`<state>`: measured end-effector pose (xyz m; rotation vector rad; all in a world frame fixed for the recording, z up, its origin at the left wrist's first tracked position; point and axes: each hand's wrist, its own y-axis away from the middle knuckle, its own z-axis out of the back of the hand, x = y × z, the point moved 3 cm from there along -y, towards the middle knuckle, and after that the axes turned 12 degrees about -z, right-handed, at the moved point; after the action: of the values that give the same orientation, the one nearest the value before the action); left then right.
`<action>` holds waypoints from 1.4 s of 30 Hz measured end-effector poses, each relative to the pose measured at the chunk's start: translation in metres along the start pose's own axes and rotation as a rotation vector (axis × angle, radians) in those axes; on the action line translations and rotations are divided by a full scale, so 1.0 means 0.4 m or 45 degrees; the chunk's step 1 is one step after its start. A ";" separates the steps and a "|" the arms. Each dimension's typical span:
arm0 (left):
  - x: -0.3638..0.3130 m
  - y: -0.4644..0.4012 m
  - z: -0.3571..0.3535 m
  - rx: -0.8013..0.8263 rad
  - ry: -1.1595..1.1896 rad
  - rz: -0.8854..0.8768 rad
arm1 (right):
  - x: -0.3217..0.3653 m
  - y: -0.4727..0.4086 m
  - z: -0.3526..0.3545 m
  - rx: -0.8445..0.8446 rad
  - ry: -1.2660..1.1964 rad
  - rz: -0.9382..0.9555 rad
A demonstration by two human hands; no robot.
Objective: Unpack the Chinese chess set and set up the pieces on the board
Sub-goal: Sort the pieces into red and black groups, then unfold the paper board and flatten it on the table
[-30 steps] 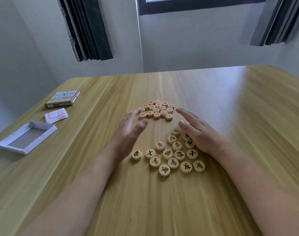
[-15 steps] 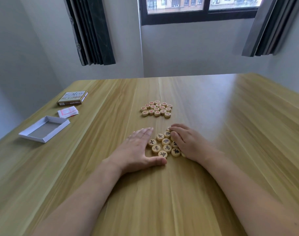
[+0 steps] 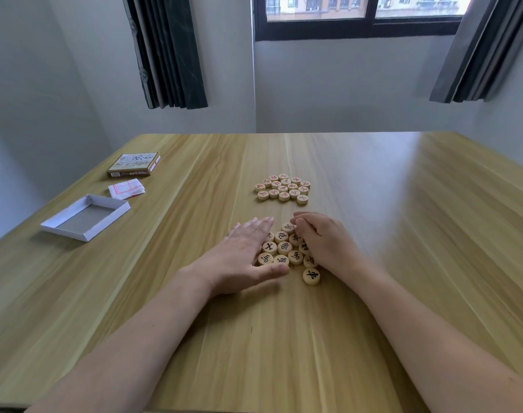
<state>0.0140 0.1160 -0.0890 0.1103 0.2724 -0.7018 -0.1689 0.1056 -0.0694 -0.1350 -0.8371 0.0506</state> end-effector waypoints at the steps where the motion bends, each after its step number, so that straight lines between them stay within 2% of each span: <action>1: 0.015 0.004 0.004 -0.038 0.010 0.016 | 0.004 0.000 0.005 -0.016 -0.028 -0.019; 3: 0.060 0.015 0.017 -0.115 -0.007 0.105 | 0.018 -0.002 0.014 -0.057 -0.056 -0.020; 8: 0.210 0.091 0.050 -0.244 -0.053 0.433 | 0.116 -0.041 -0.036 -0.052 0.013 0.146; 12: 0.252 0.125 0.072 -0.280 0.010 0.574 | 0.207 -0.092 -0.136 0.095 0.191 0.191; 17: 0.319 0.133 0.131 -0.257 -0.205 0.690 | 0.273 -0.155 -0.290 0.283 0.456 0.167; 25: 0.450 0.109 0.207 -0.145 -0.523 0.896 | 0.285 -0.241 -0.407 0.343 0.730 0.071; 28: 0.525 0.090 0.229 -0.122 -0.517 0.998 | 0.270 -0.248 -0.438 0.391 0.802 0.047; 32: 0.576 0.061 0.240 -0.005 -0.297 1.139 | 0.259 -0.250 -0.437 0.406 0.802 0.057; 35: 0.565 0.033 0.237 -0.024 -0.268 1.066 | 0.254 -0.253 -0.437 0.389 0.778 0.066; 39: 0.514 0.015 0.222 -0.167 -0.291 0.810 | 0.248 -0.251 -0.426 0.307 0.701 0.044; 42: 0.477 0.024 0.210 -0.215 -0.368 0.652 | 0.257 -0.241 -0.417 0.338 0.699 0.034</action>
<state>0.1770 -0.0112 -0.0626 -0.0826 0.0191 -0.1788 0.0231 0.0035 -0.0906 0.0899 -0.2756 0.1421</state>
